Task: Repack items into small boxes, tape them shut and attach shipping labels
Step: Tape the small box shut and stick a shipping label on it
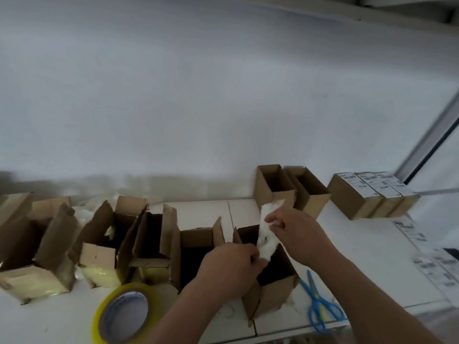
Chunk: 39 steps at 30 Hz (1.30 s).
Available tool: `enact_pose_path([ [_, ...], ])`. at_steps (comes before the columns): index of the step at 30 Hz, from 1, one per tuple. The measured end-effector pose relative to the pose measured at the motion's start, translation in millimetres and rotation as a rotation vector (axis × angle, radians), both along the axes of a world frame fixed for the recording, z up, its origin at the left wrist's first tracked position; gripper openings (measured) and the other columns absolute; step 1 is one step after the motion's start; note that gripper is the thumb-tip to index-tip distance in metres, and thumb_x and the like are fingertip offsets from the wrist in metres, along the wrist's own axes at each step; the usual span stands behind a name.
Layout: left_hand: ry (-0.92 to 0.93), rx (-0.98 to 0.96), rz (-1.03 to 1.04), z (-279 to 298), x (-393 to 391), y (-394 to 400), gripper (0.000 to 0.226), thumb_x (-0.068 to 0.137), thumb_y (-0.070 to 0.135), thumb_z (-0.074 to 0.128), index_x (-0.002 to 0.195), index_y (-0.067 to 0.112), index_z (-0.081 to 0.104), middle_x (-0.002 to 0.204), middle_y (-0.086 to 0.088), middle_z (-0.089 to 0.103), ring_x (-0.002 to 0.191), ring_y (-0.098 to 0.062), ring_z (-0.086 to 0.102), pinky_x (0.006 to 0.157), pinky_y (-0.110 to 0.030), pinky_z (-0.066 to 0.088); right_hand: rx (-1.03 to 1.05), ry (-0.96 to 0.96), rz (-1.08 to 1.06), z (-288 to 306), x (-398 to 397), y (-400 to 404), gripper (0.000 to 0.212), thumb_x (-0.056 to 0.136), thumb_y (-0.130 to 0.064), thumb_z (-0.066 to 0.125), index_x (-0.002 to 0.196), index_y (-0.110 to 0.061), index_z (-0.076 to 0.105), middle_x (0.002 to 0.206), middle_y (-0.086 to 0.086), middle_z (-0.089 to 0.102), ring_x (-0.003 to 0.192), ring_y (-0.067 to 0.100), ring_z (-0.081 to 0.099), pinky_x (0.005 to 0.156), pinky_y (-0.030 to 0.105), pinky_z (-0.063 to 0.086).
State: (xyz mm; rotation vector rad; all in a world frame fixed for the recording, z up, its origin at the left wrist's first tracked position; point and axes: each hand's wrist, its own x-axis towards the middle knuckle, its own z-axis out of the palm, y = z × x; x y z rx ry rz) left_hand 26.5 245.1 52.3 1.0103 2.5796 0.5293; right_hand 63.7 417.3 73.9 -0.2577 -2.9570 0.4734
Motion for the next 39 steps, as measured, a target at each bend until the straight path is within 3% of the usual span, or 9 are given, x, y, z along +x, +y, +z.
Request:
enact_pose_path([
  [6, -0.085, 0.034, 0.079, -10, 2, 2, 0.014, 0.099, 0.031, 0.044, 0.095, 0.023, 0.054, 0.091, 0.004, 0.062, 0.081, -0.012, 0.059, 0.066, -0.023, 0.045, 0.663, -0.149, 0.432, -21, -5, -6, 0.059, 0.084, -0.02, 0.07, 0.139, -0.014, 0.049, 0.123, 0.008, 0.06, 0.105, 0.025, 0.057, 0.088, 0.039, 0.048],
  [11, -0.136, 0.071, 0.15, -12, -1, -3, 0.014, 0.098, 0.024, 0.049, 0.106, 0.02, 0.06, 0.097, 0.003, 0.067, 0.082, -0.012, 0.063, 0.076, -0.025, 0.055, 0.913, -0.367, 0.525, -25, -18, -2, 0.021, 0.091, -0.018, 0.063, 0.112, -0.014, 0.065, 0.104, 0.004, 0.065, 0.095, 0.022, 0.053, 0.083, 0.036, 0.039],
  [15, -0.173, 0.084, 0.174, -15, -1, 1, 0.009, 0.098, 0.026, 0.052, 0.101, 0.022, 0.059, 0.094, 0.003, 0.066, 0.082, -0.013, 0.066, 0.08, -0.031, 0.057, 0.986, -0.551, 0.548, -30, -25, 0, 0.017, 0.09, -0.023, 0.066, 0.106, -0.018, 0.067, 0.102, 0.001, 0.064, 0.095, 0.02, 0.052, 0.081, 0.033, 0.03],
  [20, -0.182, 0.076, 0.181, -15, -2, 4, 0.005, 0.098, 0.029, 0.053, 0.097, 0.026, 0.056, 0.094, 0.005, 0.065, 0.081, -0.011, 0.066, 0.079, -0.03, 0.056, 0.811, -0.709, 0.421, -43, -38, -12, 0.024, 0.099, -0.017, 0.053, 0.118, -0.007, 0.063, 0.117, 0.011, 0.059, 0.105, 0.026, 0.056, 0.088, 0.033, 0.039],
  [23, -0.19, 0.085, 0.181, -15, -1, 4, 0.004, 0.098, 0.032, 0.053, 0.095, 0.03, 0.054, 0.094, 0.006, 0.065, 0.081, -0.011, 0.065, 0.076, -0.028, 0.056, 0.676, -0.926, 0.29, -46, -45, -17, 0.021, 0.1, -0.013, 0.05, 0.11, 0.001, 0.062, 0.085, 0.01, 0.054, 0.079, 0.023, 0.055, 0.095, 0.034, 0.046],
  [25, -0.187, 0.096, 0.179, -15, 0, 4, 0.005, 0.098, 0.033, 0.053, 0.097, 0.029, 0.056, 0.094, 0.006, 0.065, 0.081, -0.01, 0.065, 0.075, -0.028, 0.056, 0.673, -0.938, 0.289, -43, -46, -16, 0.02, 0.099, -0.011, 0.051, 0.108, 0.003, 0.062, 0.077, 0.008, 0.047, 0.081, 0.023, 0.052, 0.093, 0.033, 0.046],
  [29, -0.154, 0.093, 0.171, -15, 0, -1, 0.01, 0.098, 0.034, 0.053, 0.102, 0.027, 0.059, 0.094, 0.007, 0.065, 0.079, -0.009, 0.064, 0.077, -0.028, 0.055, 0.676, -0.783, 0.426, -39, -48, -13, 0.028, 0.096, -0.01, 0.054, 0.122, -0.002, 0.061, 0.111, 0.011, 0.064, 0.102, 0.028, 0.062, 0.08, 0.035, 0.047],
  [33, -0.064, 0.062, 0.173, -12, -5, -15, 0.013, 0.098, 0.034, 0.052, 0.106, 0.025, 0.059, 0.099, 0.007, 0.063, 0.087, -0.009, 0.057, 0.075, -0.023, 0.046, 0.649, -0.662, 0.557, -28, -52, -20, 0.028, 0.091, -0.011, 0.059, 0.118, -0.016, 0.064, 0.112, 0.003, 0.062, 0.097, 0.022, 0.061, 0.081, 0.035, 0.055],
  [39, -0.102, 0.108, 0.228, -16, -12, -33, 0.015, 0.099, 0.039, 0.049, 0.1, 0.028, 0.059, 0.089, 0.009, 0.061, 0.079, -0.008, 0.06, 0.073, -0.025, 0.051, 0.076, -0.454, 0.459, 40, -80, -57, 0.026, 0.096, -0.021, 0.047, 0.11, -0.027, 0.067, 0.105, -0.011, 0.06, 0.099, 0.008, 0.058, 0.092, 0.03, 0.048],
])
